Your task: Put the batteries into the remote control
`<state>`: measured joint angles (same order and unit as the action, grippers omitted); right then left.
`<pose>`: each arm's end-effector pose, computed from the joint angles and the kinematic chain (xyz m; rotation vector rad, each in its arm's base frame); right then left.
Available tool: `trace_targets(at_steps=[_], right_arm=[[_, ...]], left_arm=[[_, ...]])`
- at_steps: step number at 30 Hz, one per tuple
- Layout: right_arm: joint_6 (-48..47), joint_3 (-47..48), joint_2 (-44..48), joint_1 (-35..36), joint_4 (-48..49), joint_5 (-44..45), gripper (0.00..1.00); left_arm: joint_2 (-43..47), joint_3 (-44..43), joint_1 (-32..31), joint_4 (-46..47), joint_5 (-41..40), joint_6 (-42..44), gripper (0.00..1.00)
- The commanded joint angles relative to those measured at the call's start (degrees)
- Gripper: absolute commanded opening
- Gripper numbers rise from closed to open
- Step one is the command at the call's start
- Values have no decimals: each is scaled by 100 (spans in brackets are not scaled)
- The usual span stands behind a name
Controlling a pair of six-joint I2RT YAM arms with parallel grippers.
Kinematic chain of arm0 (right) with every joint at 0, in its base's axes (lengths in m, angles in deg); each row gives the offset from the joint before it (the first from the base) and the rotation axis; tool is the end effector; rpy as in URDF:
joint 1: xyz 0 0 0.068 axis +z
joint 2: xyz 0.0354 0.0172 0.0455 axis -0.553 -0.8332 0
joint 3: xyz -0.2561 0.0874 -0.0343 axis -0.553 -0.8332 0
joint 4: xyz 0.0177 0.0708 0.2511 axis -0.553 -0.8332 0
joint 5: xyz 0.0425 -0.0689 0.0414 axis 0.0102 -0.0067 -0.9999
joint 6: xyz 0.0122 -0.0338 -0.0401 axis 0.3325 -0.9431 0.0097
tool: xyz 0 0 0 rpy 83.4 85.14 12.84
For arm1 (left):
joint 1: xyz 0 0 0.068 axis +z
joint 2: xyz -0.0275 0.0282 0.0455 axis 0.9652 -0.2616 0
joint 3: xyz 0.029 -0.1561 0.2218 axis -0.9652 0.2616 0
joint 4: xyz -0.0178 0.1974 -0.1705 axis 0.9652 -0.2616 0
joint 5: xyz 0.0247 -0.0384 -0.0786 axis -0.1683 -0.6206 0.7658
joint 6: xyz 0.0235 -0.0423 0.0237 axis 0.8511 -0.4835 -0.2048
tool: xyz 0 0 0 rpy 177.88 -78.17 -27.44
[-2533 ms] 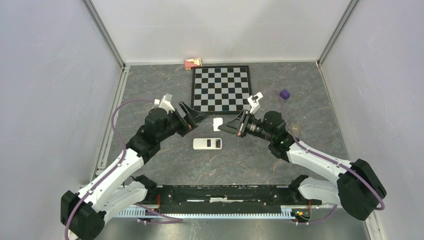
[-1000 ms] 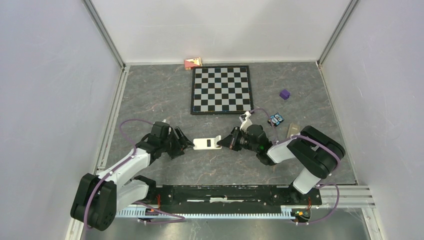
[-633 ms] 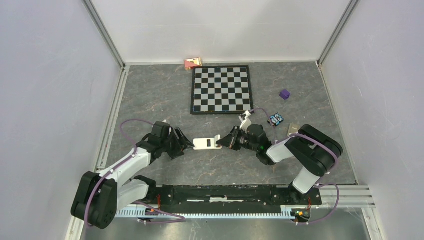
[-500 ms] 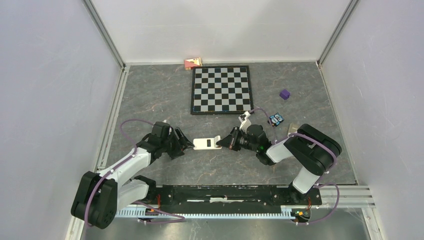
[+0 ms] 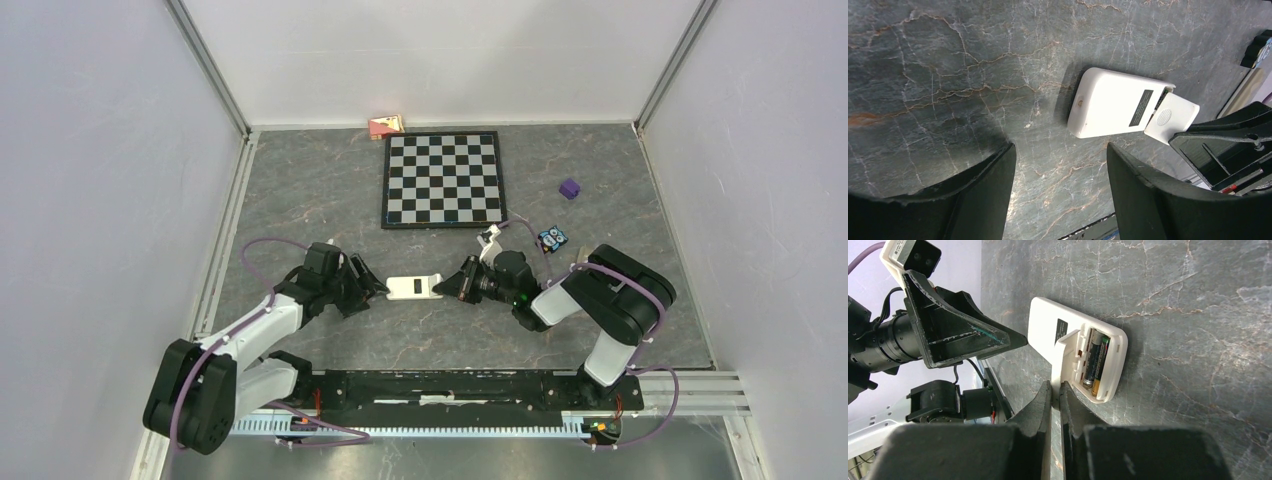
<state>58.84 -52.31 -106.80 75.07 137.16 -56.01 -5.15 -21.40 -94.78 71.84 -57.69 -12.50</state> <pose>0.1987 0.1911 0.1091 0.1706 2.2453 1.4406 0.1763 -0.0730 0.1502 -0.6082 2.5580 -0.7863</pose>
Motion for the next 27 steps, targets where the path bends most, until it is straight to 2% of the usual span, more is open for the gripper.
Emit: trace_targets(at_steps=[1,12,20,27], right_arm=[[-6,-65,-16,-45,119,92,0],[4,98,-209,-103,313,-61,0],[-2,59,-219,-171,395,-1,0],[40,186,-242,-263,214,-159,0]], left_arm=[[-68,-110,27,160,41,303,73],[-274,-187,34,184,77,400,72],[-562,-302,26,206,130,500,67],[-711,-399,34,184,155,615,67]])
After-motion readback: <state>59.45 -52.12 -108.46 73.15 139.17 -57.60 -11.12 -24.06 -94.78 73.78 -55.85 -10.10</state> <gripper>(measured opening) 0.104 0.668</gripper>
